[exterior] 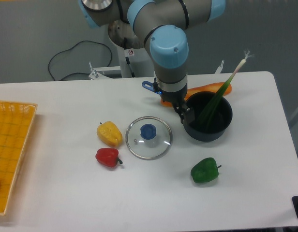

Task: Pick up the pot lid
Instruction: 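Move the gripper from the black pot over the glass lid, then lower the gripper onto the blue knob of the glass lid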

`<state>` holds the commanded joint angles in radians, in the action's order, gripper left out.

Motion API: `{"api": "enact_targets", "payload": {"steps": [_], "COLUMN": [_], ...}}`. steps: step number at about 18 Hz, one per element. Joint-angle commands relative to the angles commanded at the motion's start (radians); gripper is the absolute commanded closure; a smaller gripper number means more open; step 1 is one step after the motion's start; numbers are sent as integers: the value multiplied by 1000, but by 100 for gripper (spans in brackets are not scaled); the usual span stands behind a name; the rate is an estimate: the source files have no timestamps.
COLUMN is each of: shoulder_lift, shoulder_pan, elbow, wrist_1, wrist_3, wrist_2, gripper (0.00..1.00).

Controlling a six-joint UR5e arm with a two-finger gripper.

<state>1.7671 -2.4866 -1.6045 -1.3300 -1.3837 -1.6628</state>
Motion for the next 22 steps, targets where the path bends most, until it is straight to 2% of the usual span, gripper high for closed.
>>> {"api": "enact_targets", "payload": {"steps": [8, 13, 18, 22], "shoulder_lift": [34, 60, 109, 133], "shoulder_pan": [34, 48, 77, 97], "elbow": [-5, -11, -11, -35], "wrist_1": [23, 32, 89, 106], "wrist_3": [15, 167, 279, 279], "wrist_2": [21, 46, 104, 83], "gripper": [0, 0, 0, 0]}}
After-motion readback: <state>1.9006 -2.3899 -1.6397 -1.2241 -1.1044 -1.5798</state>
